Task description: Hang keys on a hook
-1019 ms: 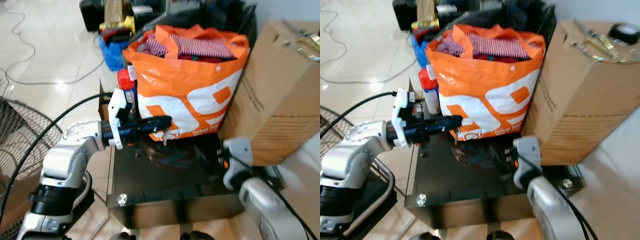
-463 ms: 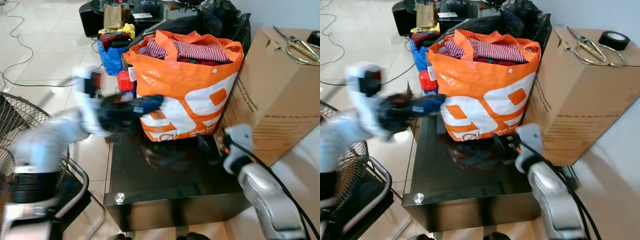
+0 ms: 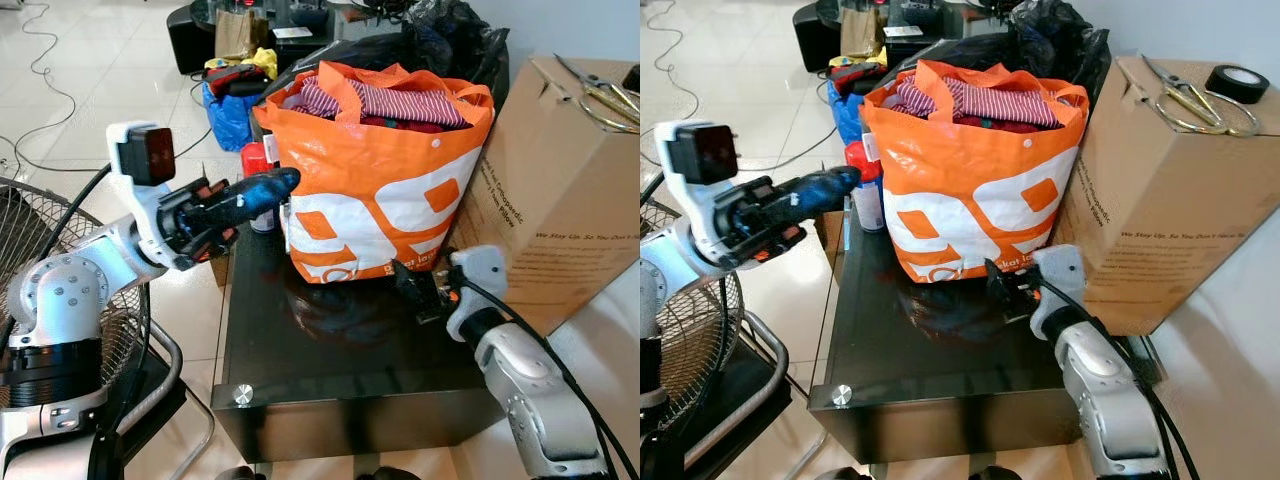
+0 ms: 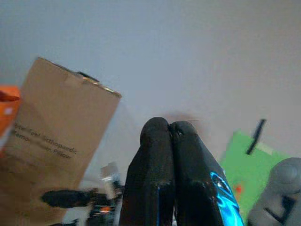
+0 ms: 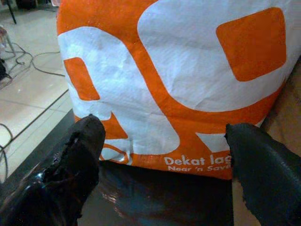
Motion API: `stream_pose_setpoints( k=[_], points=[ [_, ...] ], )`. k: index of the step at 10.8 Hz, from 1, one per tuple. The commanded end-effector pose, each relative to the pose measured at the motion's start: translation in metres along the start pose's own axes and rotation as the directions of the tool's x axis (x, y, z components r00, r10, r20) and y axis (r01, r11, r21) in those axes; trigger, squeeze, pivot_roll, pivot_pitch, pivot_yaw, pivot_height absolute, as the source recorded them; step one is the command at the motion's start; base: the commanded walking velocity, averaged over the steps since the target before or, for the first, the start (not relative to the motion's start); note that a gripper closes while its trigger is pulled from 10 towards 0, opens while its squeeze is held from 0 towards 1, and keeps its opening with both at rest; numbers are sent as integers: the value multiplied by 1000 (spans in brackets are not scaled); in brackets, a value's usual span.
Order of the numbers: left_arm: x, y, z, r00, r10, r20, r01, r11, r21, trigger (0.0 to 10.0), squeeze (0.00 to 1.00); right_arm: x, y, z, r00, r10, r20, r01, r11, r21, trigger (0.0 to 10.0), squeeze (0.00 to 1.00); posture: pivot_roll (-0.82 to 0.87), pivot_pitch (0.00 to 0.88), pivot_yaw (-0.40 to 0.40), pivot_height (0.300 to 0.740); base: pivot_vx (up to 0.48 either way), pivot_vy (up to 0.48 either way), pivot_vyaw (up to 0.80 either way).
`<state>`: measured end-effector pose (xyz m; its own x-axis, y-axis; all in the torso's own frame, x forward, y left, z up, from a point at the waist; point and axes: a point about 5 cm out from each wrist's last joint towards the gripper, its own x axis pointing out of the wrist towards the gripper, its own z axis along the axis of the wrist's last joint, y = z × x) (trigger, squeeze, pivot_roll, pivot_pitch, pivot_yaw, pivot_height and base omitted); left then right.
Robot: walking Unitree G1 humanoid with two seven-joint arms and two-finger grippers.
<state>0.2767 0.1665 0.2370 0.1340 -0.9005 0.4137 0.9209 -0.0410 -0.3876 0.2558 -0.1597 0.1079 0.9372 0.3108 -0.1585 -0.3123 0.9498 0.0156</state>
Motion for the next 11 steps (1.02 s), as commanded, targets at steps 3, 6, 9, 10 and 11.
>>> stream_pose_setpoints(
  k=[3,6,9,10,11],
  points=[
    [-4,16,5,991,135,-7,-134,988,74,0,0,-16,-1,38,969,193,157,-217,964,156,10000,1000,-120,0,-4,740,0,0,0],
    [-6,19,11,992,120,42,-123,990,70,0,0,-35,25,75,826,473,306,-547,804,234,10000,1000,-122,0,-6,740,0,0,0],
    [7,25,2,996,87,-13,-86,994,65,0,0,-39,48,98,736,566,371,-666,703,249,10000,627,-129,0,0,740,0,0,0],
    [13,27,2,997,71,-9,-70,995,65,0,0,-41,53,103,714,593,372,-691,680,243,10000,0,-133,0,0,740,0,0,0],
    [18,28,2,998,56,-4,-56,996,64,0,0,-41,56,104,706,607,364,-701,673,238,10000,0,-133,0,0,740,0,0,0]
  ],
)
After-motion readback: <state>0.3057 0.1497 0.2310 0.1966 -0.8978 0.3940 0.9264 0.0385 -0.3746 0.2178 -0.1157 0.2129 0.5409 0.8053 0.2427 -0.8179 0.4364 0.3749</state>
